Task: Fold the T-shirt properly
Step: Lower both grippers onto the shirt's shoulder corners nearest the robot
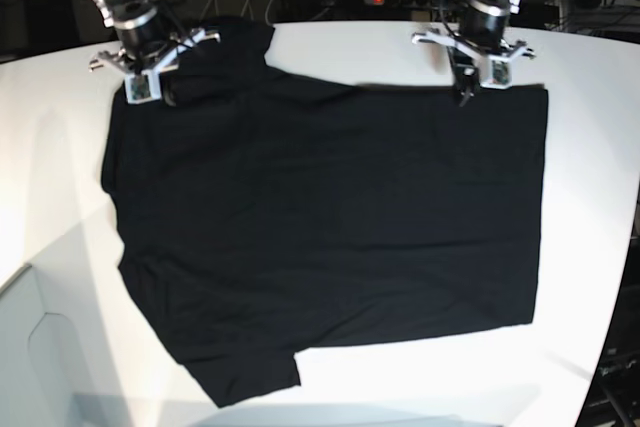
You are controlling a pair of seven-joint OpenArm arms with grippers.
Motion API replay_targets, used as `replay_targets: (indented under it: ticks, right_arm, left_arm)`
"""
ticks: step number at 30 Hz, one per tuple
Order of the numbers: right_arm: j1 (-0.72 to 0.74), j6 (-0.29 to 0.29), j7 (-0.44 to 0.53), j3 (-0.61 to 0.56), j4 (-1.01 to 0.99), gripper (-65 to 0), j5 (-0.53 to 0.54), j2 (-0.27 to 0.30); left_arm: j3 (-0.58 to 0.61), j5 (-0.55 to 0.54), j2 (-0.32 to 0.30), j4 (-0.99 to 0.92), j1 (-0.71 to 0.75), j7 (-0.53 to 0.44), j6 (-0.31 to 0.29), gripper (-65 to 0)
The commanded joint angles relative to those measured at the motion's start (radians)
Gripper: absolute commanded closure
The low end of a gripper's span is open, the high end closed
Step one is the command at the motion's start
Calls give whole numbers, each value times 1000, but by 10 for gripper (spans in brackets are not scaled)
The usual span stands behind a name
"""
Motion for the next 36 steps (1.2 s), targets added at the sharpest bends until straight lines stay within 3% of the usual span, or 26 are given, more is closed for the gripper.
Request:
replay_targets:
  ticks: [1,4,9,12,15,21,25,28,31,36]
  right_arm:
    - [11,41,0,20,18,0,6,3]
    - [72,101,-60,92,18,0,72,-23]
    - [163,202,-237,267,21,0,296,-34]
    - [206,246,-359,371,20,-1,436,-31]
    - [253,246,-471,459,18,-1,509,-29]
    - [301,246,-637,528,14,-31,583,20]
    - [316,246,-669,529,14,-163,584,21]
    - [316,246,-694,531,14,-285,586,18]
    - [318,246,-700,531,12,-292,586,6]
    - [339,246,-718,536,-28,-294,587,-8]
  left_arm:
    - [-31,-28,-6,19,2,-3,4,0]
    - [-106,-134,-6,41,-21,66,4,0]
    - [-254,-306,-6,110,-64,254,-22,0]
    - [-372,-423,0,121,-107,376,-180,0]
    - [-473,-535,5,121,-163,526,-306,0]
    - [-705,-706,46,119,-260,833,-450,-3]
    - [-823,-717,85,119,-337,1005,-466,-83]
    - [-889,-713,101,119,-360,1065,-466,-178]
    - [-907,-710,103,119,-358,1066,-466,-237]
    - [-907,-710,101,85,-351,1066,-466,-267]
